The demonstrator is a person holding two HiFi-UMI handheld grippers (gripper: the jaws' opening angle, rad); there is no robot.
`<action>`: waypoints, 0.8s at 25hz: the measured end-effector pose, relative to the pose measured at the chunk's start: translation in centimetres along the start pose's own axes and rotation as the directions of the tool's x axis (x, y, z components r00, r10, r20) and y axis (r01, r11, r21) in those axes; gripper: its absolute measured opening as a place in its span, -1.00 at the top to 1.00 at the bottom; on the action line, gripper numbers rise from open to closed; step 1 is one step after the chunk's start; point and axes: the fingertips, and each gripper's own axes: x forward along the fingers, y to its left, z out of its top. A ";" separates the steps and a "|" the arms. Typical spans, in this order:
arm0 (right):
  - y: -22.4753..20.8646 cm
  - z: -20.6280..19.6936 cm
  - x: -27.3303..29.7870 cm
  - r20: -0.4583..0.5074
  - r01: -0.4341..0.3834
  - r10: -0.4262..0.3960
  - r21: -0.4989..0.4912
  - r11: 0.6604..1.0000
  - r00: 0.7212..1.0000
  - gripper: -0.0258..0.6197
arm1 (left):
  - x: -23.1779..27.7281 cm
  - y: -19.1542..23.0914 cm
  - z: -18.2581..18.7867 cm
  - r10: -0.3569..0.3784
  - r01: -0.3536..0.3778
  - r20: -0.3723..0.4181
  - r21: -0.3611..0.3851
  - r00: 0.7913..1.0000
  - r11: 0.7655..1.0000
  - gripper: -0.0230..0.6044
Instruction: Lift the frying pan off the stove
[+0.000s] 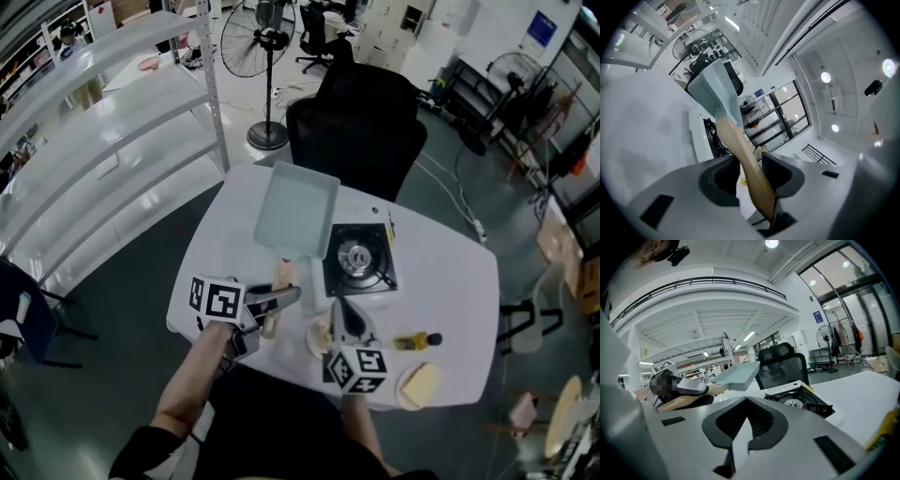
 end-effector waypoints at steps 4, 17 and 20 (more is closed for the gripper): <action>1.9 -0.3 1.0 -0.015 -0.048 0.048 -0.016 0.999 0.999 0.91 | -2.5 0.6 0.2 0.022 -0.021 0.058 -0.020 0.998 1.000 0.47; 8.3 -0.6 4.1 -0.070 -0.227 0.222 -0.082 0.970 0.973 0.91 | -11.8 2.4 0.5 0.158 -0.137 0.284 -0.091 0.946 0.986 0.45; 9.6 -0.7 4.6 -0.084 -0.264 0.256 -0.095 0.960 0.963 0.91 | -13.8 2.7 -0.1 0.190 -0.159 0.331 -0.119 0.925 0.980 0.45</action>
